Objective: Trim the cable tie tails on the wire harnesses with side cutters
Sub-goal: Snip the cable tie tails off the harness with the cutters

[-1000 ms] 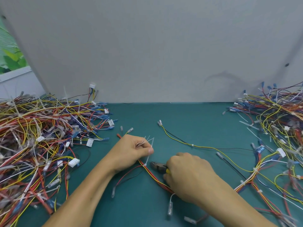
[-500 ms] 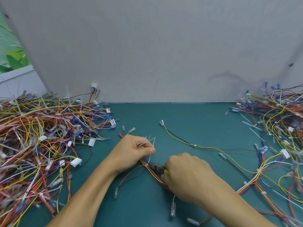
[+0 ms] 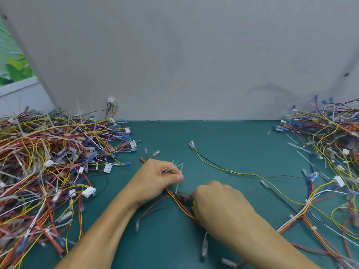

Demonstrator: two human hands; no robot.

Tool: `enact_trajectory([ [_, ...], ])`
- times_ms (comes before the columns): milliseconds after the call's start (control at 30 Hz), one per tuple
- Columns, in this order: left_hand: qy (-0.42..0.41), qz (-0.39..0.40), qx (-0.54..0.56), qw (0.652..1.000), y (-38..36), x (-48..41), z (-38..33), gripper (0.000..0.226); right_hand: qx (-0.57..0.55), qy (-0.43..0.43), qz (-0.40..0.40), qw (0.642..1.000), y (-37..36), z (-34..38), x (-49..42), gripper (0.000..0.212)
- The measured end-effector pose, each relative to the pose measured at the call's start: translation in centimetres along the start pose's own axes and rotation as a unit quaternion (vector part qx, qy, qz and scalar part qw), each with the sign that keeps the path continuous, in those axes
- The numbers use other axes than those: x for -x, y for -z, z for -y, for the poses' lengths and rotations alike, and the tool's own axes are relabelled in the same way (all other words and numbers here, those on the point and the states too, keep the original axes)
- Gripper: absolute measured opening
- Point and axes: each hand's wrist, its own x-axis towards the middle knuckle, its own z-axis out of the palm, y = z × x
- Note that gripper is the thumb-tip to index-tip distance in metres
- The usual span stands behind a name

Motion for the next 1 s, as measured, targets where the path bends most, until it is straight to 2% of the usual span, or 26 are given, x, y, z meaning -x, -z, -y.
enact_trajectory([
  [133,-0.004,0.0,-0.001,1.0,-0.1,-0.1,0.1,0.019,0.016,0.005,-0.016,1.0,-0.4,-0.1,-0.1,0.028],
  [267,-0.007,0.003,-0.003,1.0,-0.1,-0.2,0.3,0.02,0.021,0.016,-0.033,0.999,-0.7,-0.2,-0.2,0.027],
  [367,-0.009,-0.002,-0.012,1.0,-0.1,-0.1,0.4,0.022,0.032,0.026,-0.035,0.999,-1.0,-0.3,-0.2,0.034],
  [433,-0.012,-0.009,-0.013,1.0,-0.2,0.0,0.1,0.022,0.032,0.031,-0.038,0.998,-1.2,-0.3,0.0,0.031],
  [533,-0.024,-0.042,-0.031,0.998,0.1,0.1,-1.3,0.022,0.013,0.022,-0.054,0.998,-0.8,-0.8,0.3,0.014],
  [600,-0.049,-0.064,-0.085,0.993,0.7,0.6,-2.9,0.025,-0.021,-0.017,-0.086,0.996,0.0,-2.0,0.6,0.009],
  [733,-0.124,-0.072,-0.212,0.967,0.1,4.6,-6.7,0.032,-0.044,-0.108,-0.144,0.983,1.4,-6.7,2.0,0.019],
  [867,-0.128,0.066,-0.321,0.936,-3.9,10.2,-8.4,0.018,-0.055,-0.167,-0.115,0.978,1.5,-10.7,3.8,0.022],
  [967,-0.155,0.044,-0.423,0.892,-8.1,12.5,-8.1,0.009,-0.051,-0.195,-0.082,0.976,0.7,-12.1,5.4,0.024],
  [1000,-0.139,0.061,-0.43,0.89,-8.7,12.9,-8.1,0.01,-0.05,-0.204,-0.072,0.975,0.4,-12.3,5.8,0.026],
])
